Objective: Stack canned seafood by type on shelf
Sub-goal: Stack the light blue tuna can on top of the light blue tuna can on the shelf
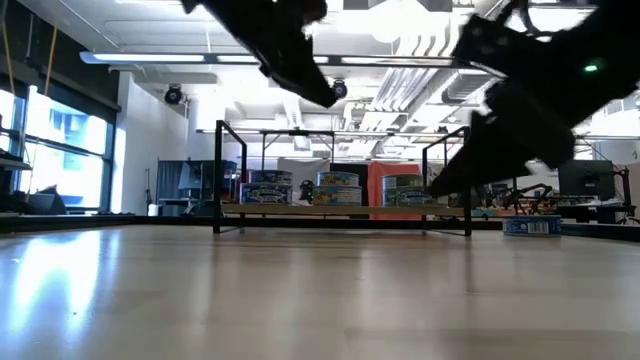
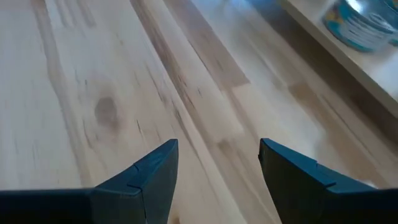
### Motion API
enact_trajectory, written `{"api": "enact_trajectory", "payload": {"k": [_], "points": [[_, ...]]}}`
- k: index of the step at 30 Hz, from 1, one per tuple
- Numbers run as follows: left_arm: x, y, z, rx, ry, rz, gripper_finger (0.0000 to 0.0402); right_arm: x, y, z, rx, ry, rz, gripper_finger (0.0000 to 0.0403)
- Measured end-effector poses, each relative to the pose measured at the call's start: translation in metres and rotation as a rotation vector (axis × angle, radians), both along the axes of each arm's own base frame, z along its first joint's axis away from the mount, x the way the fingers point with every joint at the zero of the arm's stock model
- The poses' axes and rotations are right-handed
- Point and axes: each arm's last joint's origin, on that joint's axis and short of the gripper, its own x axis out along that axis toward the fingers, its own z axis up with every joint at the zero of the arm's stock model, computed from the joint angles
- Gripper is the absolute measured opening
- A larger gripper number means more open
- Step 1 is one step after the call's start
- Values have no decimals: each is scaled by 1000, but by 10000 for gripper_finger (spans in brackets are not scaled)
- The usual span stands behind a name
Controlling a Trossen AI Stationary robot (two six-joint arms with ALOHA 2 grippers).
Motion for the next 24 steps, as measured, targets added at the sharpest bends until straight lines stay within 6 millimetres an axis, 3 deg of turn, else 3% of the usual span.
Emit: {"api": "enact_trajectory", "payload": {"k": [5,10,14,18,21,24], "points": [[-8,-66,-33,-39,-213,-95,275,-7,9,1,28,-28,-5,215],[-35,-105,-54,-77,-402,-85,275,-13,20,21,210,101,107,215],[-51,-121,-66,-5,-378,-64,275,-25,36,55,447,290,135,215],[-58,-129,-71,38,-333,-5,275,-49,51,77,507,474,33,215],[-61,-129,-76,-14,-296,13,275,-70,55,76,538,582,-106,205],[-62,-126,-82,-64,-239,22,275,-84,55,61,586,656,-209,184]]}}
